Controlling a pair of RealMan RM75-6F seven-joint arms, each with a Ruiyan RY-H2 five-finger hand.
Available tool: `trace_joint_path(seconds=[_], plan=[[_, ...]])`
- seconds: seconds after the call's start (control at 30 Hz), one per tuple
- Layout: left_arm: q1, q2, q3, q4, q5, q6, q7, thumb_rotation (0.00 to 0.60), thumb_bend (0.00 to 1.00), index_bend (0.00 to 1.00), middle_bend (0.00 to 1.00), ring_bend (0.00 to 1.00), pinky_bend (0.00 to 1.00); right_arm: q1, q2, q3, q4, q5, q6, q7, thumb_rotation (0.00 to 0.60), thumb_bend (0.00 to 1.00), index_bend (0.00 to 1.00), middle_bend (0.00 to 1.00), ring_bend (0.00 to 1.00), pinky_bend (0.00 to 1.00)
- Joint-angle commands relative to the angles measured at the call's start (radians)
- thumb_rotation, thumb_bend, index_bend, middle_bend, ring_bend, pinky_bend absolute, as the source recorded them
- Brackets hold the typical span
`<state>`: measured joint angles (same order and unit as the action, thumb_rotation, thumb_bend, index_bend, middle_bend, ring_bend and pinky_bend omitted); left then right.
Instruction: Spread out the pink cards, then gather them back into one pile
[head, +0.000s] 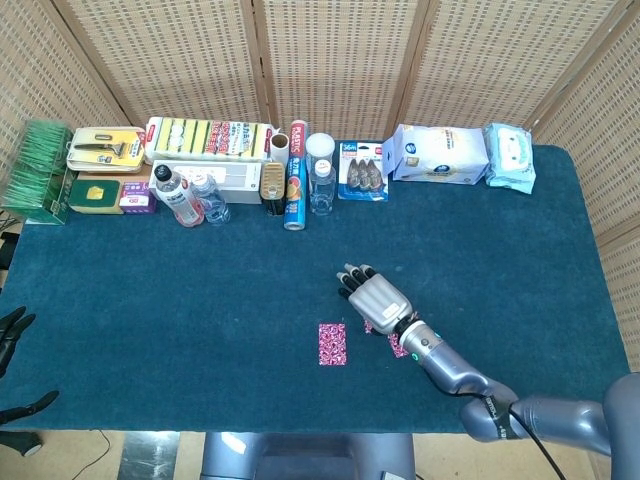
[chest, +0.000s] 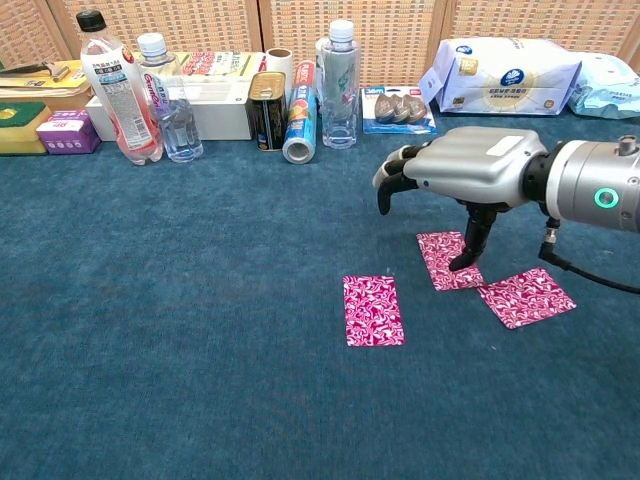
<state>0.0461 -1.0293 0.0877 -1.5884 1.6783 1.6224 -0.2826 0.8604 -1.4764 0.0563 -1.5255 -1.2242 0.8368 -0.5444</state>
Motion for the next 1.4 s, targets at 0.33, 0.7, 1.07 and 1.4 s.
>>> trace_joint_path(seconds=[0.33,0.7,1.07,1.4], plan=[[-0.004,-0.002,-0.001,-0.008,-0.005,-0.011,0.017,0.600,0.07,0.00,0.00,0.00,0.00,-0.026,-0.023,-0.015,0.125,-0.085,0.036,0.120,0.600,0.08,0.24,0.14,0.09,0.17],[-0.010,0.005,0.008,-0.010,0.008,-0.024,0.009,0.600,0.07,0.00,0.00,0.00,0.00,-0.048,-0.041,-0.036,0.205,-0.131,0.040,0.180,0.600,0.08,0.23,0.14,0.09,0.18],[-0.009,0.001,0.008,-0.012,0.008,-0.021,0.019,0.600,0.07,0.00,0.00,0.00,0.00,-0.061,-0.069,-0.051,0.265,-0.163,0.036,0.207,0.600,0.08,0.22,0.14,0.09,0.18],[-0.010,0.000,0.008,-0.011,0.007,-0.023,0.020,0.600,0.07,0.00,0.00,0.00,0.00,-0.069,-0.080,-0.048,0.280,-0.177,0.035,0.229,0.600,0.08,0.22,0.14,0.09,0.18]])
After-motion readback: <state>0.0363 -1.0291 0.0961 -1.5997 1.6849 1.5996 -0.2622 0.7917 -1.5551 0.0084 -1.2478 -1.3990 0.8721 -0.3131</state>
